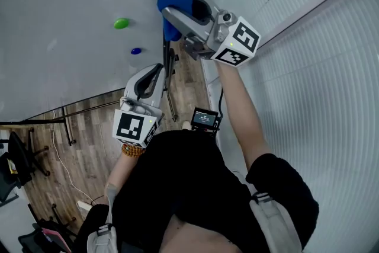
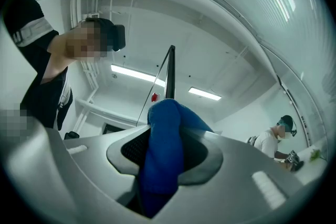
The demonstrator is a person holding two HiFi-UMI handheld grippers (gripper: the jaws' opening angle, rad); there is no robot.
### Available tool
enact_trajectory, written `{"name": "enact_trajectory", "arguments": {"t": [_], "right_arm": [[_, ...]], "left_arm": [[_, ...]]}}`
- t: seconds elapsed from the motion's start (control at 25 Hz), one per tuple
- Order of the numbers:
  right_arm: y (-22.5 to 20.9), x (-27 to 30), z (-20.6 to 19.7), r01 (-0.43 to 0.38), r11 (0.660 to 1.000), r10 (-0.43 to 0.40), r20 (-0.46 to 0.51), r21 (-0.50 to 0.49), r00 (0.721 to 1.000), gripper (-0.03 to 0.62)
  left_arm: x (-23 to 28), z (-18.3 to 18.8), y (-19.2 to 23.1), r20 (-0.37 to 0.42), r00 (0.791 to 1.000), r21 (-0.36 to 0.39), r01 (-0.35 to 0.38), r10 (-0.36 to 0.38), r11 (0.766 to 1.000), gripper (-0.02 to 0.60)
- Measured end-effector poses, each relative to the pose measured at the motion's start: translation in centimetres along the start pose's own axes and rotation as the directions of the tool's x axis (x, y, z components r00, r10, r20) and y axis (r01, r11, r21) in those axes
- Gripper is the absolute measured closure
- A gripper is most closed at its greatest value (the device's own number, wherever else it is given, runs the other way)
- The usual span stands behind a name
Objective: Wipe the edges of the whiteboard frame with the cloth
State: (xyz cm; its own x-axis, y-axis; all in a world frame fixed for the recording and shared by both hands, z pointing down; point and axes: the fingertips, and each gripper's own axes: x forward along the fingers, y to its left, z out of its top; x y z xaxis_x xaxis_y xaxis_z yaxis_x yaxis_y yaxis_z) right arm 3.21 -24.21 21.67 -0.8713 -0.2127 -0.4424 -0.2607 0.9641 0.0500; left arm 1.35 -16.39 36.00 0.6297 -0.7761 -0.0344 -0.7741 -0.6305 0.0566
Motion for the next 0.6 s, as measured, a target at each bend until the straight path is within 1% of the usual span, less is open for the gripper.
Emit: {"name": "enact_trajectory", "arguments": {"t": [0.36,0.6], "right_arm": [[-0.5,-0.2,-0.5,0.024,1.0,-0.024,-0.022,-0.005,0.999,0.43],[-0.8,-0.5,-1.2,0.048,0.999,-0.049,-0.033,-0.005,0.998,0.428]], "left_arm": [[0.8,1.7,0.0,0.004,1.0,-0.014,-0.001,0.002,1.0,0.581],[0.6,1.6,0.4,0.015,1.0,-0.018,-0.007,0.007,1.0,0.581]]}}
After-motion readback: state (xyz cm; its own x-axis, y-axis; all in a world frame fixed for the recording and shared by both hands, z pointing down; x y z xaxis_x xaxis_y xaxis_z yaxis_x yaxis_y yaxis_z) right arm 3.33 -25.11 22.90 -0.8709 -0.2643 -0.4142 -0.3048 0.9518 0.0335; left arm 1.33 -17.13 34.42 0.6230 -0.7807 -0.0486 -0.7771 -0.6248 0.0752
